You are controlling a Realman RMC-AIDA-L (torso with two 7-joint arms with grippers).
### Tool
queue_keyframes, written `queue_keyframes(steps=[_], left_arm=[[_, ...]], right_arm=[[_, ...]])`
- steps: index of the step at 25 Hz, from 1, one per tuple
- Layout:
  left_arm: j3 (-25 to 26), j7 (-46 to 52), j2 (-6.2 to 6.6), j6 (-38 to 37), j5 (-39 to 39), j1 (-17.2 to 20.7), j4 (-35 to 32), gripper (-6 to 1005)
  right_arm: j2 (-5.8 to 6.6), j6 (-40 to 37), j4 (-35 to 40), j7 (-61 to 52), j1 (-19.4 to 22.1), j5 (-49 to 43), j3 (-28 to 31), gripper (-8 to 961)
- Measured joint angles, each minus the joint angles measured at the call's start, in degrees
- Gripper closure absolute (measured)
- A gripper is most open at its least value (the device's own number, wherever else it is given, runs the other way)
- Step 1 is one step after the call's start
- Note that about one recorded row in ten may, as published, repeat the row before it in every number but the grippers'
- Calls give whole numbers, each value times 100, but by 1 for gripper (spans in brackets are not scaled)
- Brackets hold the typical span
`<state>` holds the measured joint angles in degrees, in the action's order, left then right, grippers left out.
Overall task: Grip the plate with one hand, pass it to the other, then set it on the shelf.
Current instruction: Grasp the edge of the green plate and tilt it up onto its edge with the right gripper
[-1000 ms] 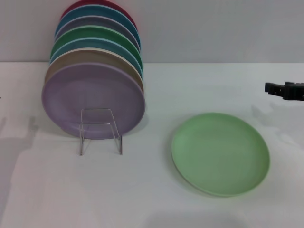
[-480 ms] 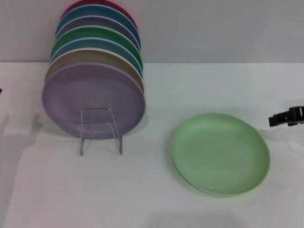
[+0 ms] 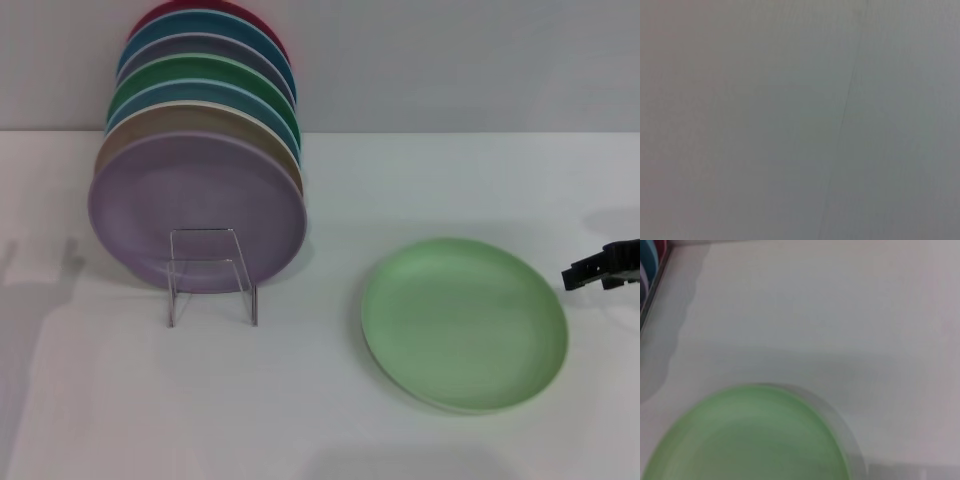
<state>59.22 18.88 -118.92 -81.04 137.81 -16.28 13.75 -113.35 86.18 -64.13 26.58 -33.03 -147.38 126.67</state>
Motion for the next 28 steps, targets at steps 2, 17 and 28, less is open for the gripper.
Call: queue_keyframes(steps=[2, 17, 28], left_arm=[[-14, 3, 0, 0, 0, 16, 30, 216], [-42, 63, -2, 4, 0, 20, 40, 217], [-43, 64, 9, 3, 10, -7, 36, 217]], right_arm=[[2, -44, 124, 15, -39, -45, -10, 389], [-26, -421, 910, 175, -252, -60, -27, 447], [-38, -602, 1208, 169, -373, -52, -80, 489]])
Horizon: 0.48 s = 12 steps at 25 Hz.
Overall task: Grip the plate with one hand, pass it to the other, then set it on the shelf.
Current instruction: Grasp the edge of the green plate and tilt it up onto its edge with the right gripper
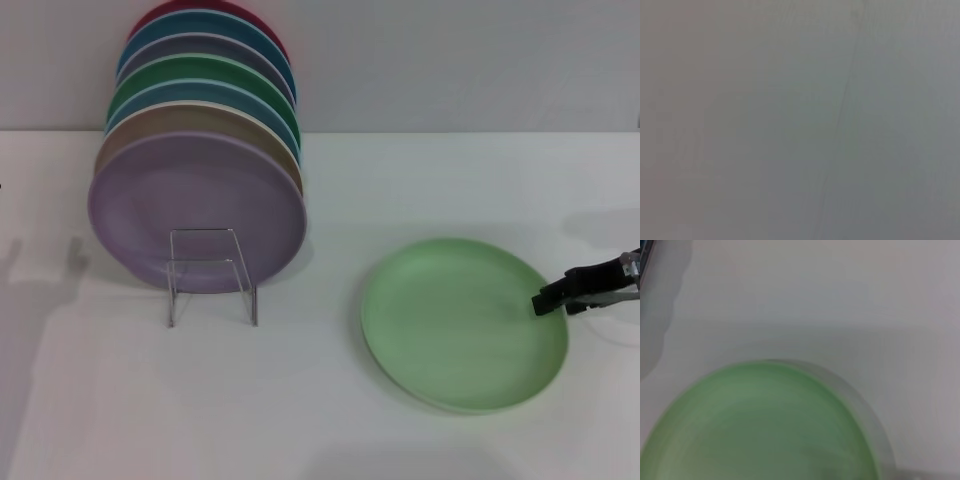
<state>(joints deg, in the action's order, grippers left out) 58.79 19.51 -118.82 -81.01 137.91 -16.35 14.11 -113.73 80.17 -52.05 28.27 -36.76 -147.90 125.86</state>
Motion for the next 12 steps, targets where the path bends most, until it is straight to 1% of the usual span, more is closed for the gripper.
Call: queue_keyframes(steps=[7, 12], left_arm=[[0, 0, 1, -2, -9, 3, -2, 217], [7, 0, 9, -2, -11, 12, -2, 217]], right_arm=[[0, -5, 74, -38, -16, -19, -10, 516], [0, -5, 122, -41, -25, -19, -10, 558]])
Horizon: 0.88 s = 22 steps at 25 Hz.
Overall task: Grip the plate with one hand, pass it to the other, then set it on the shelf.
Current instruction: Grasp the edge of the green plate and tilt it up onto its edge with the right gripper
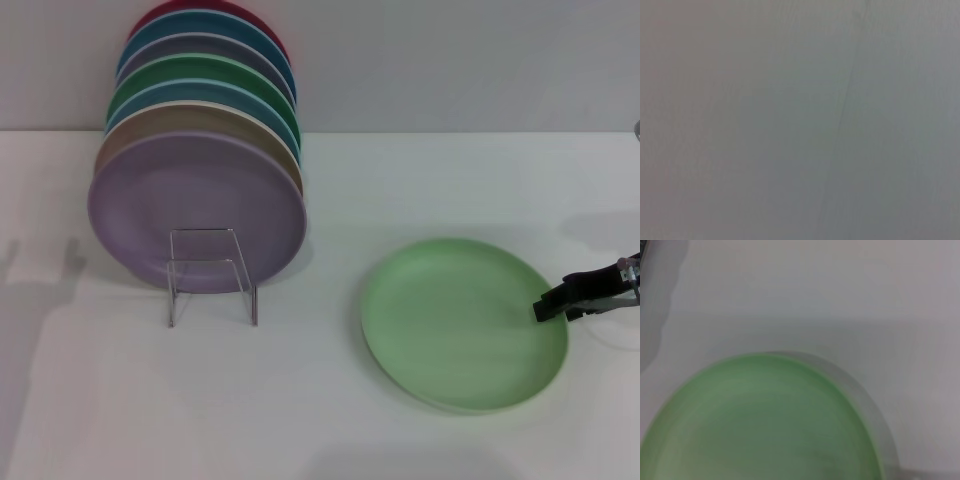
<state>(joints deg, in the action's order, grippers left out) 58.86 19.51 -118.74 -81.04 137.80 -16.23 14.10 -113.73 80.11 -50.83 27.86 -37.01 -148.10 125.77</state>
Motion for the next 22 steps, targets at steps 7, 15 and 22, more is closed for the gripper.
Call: queue_keyframes(steps=[7, 15, 22], left_arm=[[-4, 0, 0, 0, 21, -6, 5, 217], [-7, 0, 0, 0, 10, 11, 6, 217], [-6, 0, -2, 0, 9, 15, 5, 217]], right_arm=[[0, 2, 18, 0, 2, 21, 0, 594], [-8, -5, 25, 0, -2, 8, 0, 757], [-9, 12, 25, 25, -1, 1, -9, 801]])
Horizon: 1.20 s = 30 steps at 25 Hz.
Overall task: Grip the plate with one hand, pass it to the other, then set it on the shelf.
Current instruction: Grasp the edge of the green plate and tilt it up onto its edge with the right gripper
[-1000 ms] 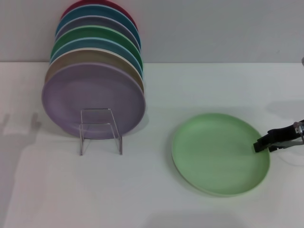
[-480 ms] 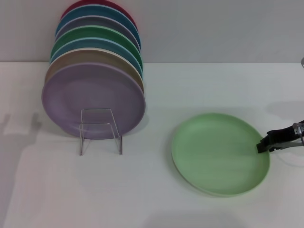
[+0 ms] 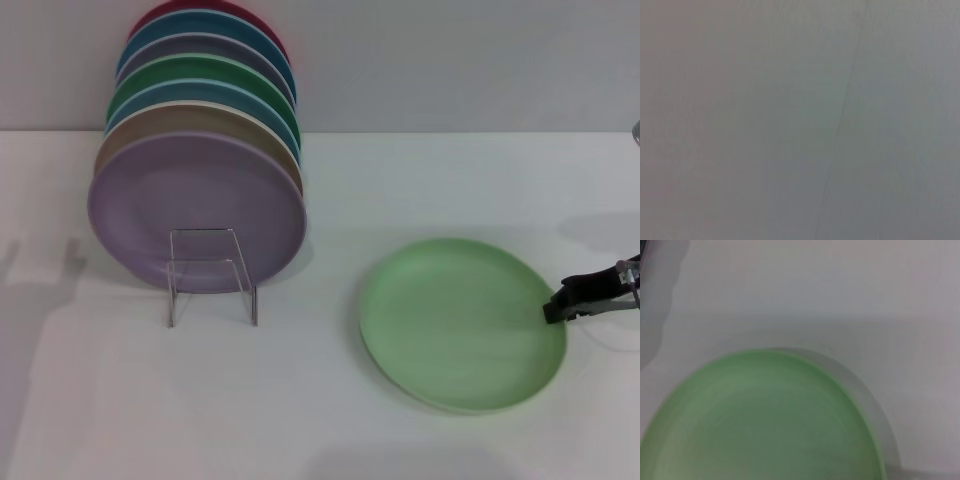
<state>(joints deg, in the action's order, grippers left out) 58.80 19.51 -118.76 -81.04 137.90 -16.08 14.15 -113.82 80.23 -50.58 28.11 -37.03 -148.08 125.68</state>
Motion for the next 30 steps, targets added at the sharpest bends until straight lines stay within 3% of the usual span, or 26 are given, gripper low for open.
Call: queue_keyframes(steps=[5, 8, 10, 22, 30], left_arm=[[0, 0, -5, 0, 0, 0, 0, 217], [0, 0, -7, -6, 3, 0, 0, 217], [0, 0, -7, -10, 8, 0, 0, 217], [-6, 0, -7, -12, 28, 6, 0, 217], [-18, 0, -16, 30, 36, 9, 0, 217]], right_arm=[[0, -13, -4, 22, 6, 0, -77, 810], [0, -20, -24, 28, 19, 0, -136, 922], [-8, -35, -90, 60, 39, 13, -142, 924], [-482, -587, -1664, 600, 590, 70, -97, 933], [-517, -1488, -1783, 1082, 788, 558, -165, 932]])
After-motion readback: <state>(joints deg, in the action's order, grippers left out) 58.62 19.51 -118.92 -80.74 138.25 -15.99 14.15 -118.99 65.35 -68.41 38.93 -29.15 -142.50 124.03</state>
